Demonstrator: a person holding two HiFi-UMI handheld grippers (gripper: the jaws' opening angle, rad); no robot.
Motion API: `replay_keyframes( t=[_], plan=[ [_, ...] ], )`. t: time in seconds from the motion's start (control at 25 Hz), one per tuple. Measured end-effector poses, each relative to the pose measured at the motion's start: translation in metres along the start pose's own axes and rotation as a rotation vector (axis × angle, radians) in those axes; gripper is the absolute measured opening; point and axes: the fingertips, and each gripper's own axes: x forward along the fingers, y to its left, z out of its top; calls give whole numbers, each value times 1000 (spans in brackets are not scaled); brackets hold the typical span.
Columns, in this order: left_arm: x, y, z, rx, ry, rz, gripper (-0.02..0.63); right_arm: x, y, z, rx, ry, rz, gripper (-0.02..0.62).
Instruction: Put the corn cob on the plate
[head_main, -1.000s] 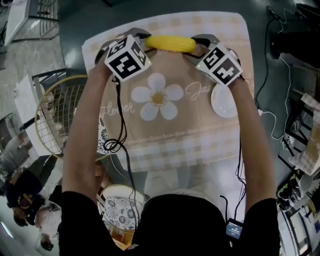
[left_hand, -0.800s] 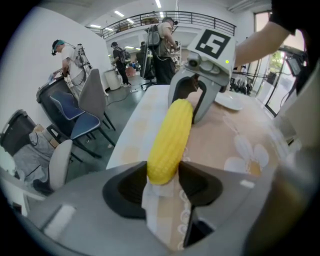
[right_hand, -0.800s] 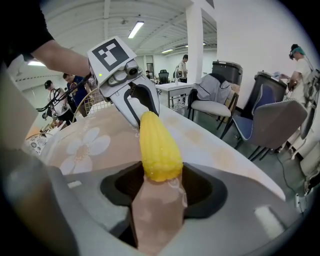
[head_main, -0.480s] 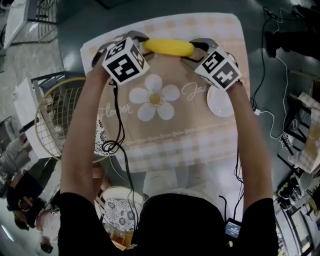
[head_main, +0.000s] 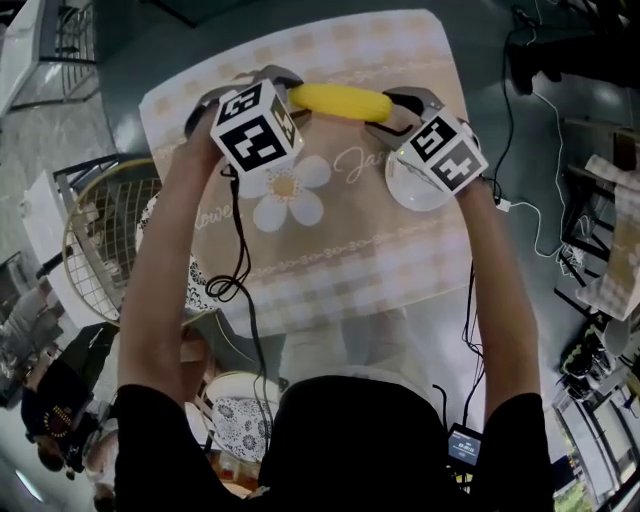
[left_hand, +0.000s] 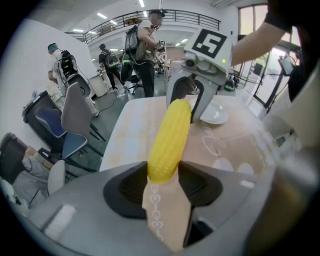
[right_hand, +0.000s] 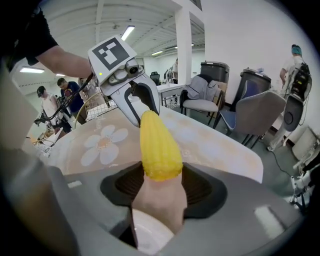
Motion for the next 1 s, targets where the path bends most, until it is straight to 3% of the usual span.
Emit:
replay_keyframes(
  t=[0.56, 1.0],
  plan=[
    [27, -59, 66, 115, -14, -67, 207, -60, 13, -77, 76, 20, -56, 235],
    [41, -96, 98, 149, -19, -98, 206, -90, 23, -115, 99, 25, -60, 235]
  ],
)
